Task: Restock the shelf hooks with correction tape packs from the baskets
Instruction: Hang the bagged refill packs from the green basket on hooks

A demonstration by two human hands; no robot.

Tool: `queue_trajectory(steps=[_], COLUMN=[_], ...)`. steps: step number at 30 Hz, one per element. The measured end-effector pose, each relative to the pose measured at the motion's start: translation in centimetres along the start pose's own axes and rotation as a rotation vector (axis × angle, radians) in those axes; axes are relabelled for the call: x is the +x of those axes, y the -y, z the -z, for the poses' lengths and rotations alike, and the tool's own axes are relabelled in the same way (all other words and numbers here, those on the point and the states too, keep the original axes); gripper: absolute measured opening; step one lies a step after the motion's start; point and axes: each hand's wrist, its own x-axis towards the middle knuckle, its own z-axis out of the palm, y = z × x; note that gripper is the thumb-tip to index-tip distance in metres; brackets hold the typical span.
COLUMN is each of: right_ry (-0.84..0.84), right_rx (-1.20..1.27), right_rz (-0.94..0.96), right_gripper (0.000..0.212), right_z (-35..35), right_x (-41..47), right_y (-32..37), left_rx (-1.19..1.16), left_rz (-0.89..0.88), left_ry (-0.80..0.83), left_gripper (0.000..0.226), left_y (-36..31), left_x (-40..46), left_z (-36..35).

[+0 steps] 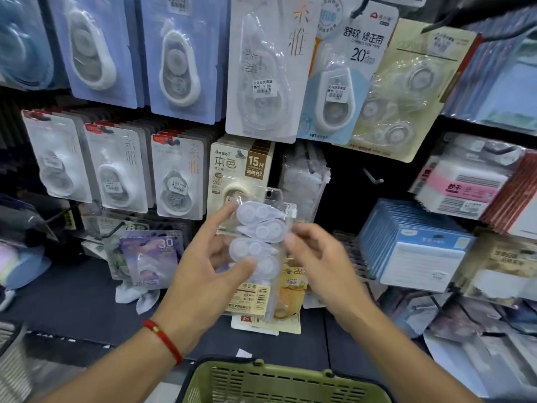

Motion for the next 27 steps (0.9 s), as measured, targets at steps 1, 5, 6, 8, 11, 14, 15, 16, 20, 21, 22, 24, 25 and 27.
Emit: queue_trajectory(steps=[1,5,6,8,11,14,15,16,20,21,22,24,25,27], right_ry=[0.078,0.025,-0.019,-0.101,-0.189,-0.233,-0.237,-0.236,-0.198,-0.201,-0.208,-0.223,-0.228,-0.241], right_rx=[0.031,0.155,0.169,0.196,0.269,0.318,0.315,0.302,0.316,0.32,0.315,0.313,0.321,0.3], right_rz=[0.015,0.064,0.07,0.073,0.052,0.022,0.009,-0.004,-0.056,-0.062,-0.062,-0.062,-0.063,-0.064], right_gripper=[0.022,0.02,0.019,0.019,0.021,0.019,0.02,0.021,0.015,0.015,0.016,0.018,0.016,0.014], right_z=[-0.5,-1.2,-1.1,-0.6,0.2,1.0,1.3,1.5,1.9,1.8,1.8,1.7,1.6,1.6], right_x=[-0.4,-1.0,-0.9,-0.7,-0.1,0.8,1.1,1.3,1.8,1.8,1.7,1.5,1.5,1.4], right_y=[0.1,0.4,0.5,0.6,0.9,1.6,1.8,2.0,2.1,2.1,2.0,2.1,2.2,2.1], left_rx=[-0.008,-0.021,-0.009,0.02,-0.017,-0.071,-0.08,-0.086,-0.043,-0.031,-0.023,-0.02,-0.02,-0.015], left_rz=[-0.012,-0.047,-0.047,-0.024,0.008,0.002,0.001,0.006,-0.003,-0.014,-0.021,-0.023,-0.02,0.001], left_ry=[0.021,0.043,0.056,0.103,0.147,0.152,0.15,0.145,0.133,0.138,0.143,0.149,0.143,0.126], left_gripper=[0.083,0.075,0.075,0.077,0.077,0.069,0.066,0.065,0.065,0.065,0.065,0.065,0.065,0.065], left_y=[0.1,0.4,0.5,0.7,0.9,0.7,0.6,0.6,0.3,0.3,0.3,0.4,0.5,0.6], left_x=[-0.1,-0.2,-0.1,-0.1,-0.3,-0.3,-0.3,-0.3,-0.4,-0.4,-0.5,-0.4,-0.4,-0.2], left_z=[-0.3,-1.2,-1.3,-1.6,-2.2,-2.9,-3.1,-3.3,-3.2,-3.1,-3.0,-2.9,-2.9,-3.0])
